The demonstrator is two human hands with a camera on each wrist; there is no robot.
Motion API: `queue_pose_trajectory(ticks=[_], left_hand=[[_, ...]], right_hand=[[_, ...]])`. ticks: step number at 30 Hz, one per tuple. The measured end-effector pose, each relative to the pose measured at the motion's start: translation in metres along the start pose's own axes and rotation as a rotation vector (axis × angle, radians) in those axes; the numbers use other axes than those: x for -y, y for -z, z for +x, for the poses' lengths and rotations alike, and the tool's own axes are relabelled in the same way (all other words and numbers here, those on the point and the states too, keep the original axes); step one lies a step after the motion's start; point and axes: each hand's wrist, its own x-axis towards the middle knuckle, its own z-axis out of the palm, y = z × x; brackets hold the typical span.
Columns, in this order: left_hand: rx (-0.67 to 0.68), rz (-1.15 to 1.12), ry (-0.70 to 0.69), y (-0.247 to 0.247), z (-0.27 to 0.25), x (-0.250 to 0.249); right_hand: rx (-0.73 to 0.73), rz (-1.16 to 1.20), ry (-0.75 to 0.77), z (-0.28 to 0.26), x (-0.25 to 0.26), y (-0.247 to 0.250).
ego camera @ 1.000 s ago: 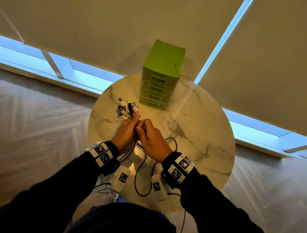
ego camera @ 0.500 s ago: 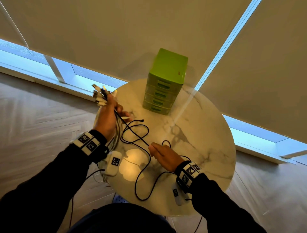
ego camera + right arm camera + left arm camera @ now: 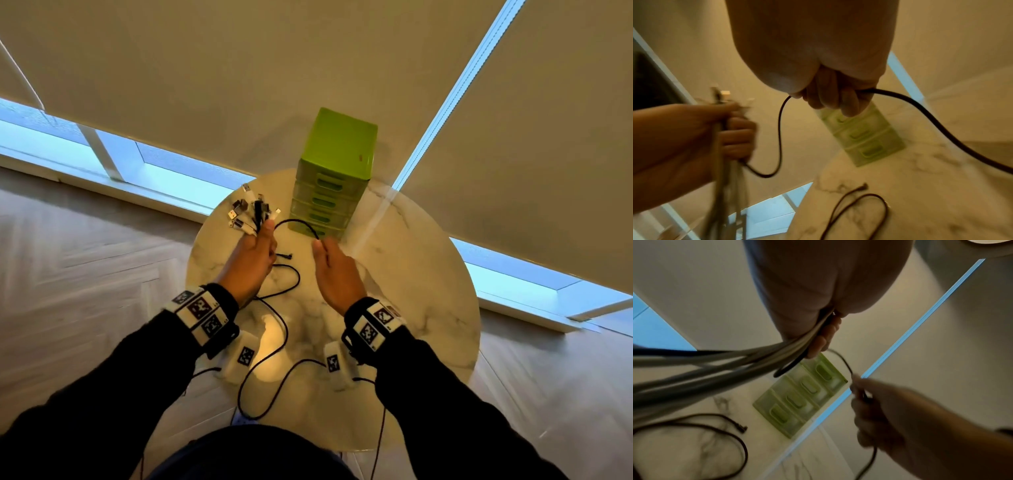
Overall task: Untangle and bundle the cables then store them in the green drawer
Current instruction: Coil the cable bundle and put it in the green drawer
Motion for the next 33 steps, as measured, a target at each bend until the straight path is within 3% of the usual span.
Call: queue_pose_trajectory(ticks=[7, 13, 16, 21, 24, 26, 30, 33], left_hand=[[-0.052, -0.134, 0.060, -0.011, 0.005, -0.006], [-0.101, -0.373, 0.029, -0.003, 0.011, -0.014], [-0.127, -0.586, 0.045, 0.016, 0.019, -0.025], [-0.098, -0.607, 0.003, 0.037, 0.018, -0.036], [-0.115, -0.607, -0.053, 0.048, 0.020, -0.049], [-0.115, -0.557, -0.070, 0.053, 0.021, -0.055], [0.006, -0.302, -0.057, 0.030, 0.007, -0.047], [0.096, -0.174, -0.028, 0.002, -0.006, -0.030]], right_hand=[[0.263, 0.005, 0.224, -0.020, 0.031, -0.018], [0.482, -0.006, 0.299, -0.031, 0.016, -0.014], [0.610, 0.138, 0.167, -0.041, -0.012, -0.011], [0.642, 0.348, -0.128, -0.036, -0.047, 0.002], [0.735, 0.250, -0.249, -0.028, -0.066, 0.012], [0.680, 0.108, -0.284, -0.018, -0.075, 0.020], [0.353, -0.295, -0.185, 0.023, -0.066, 0.034], [0.111, -0.229, -0.117, 0.041, -0.030, 0.033]])
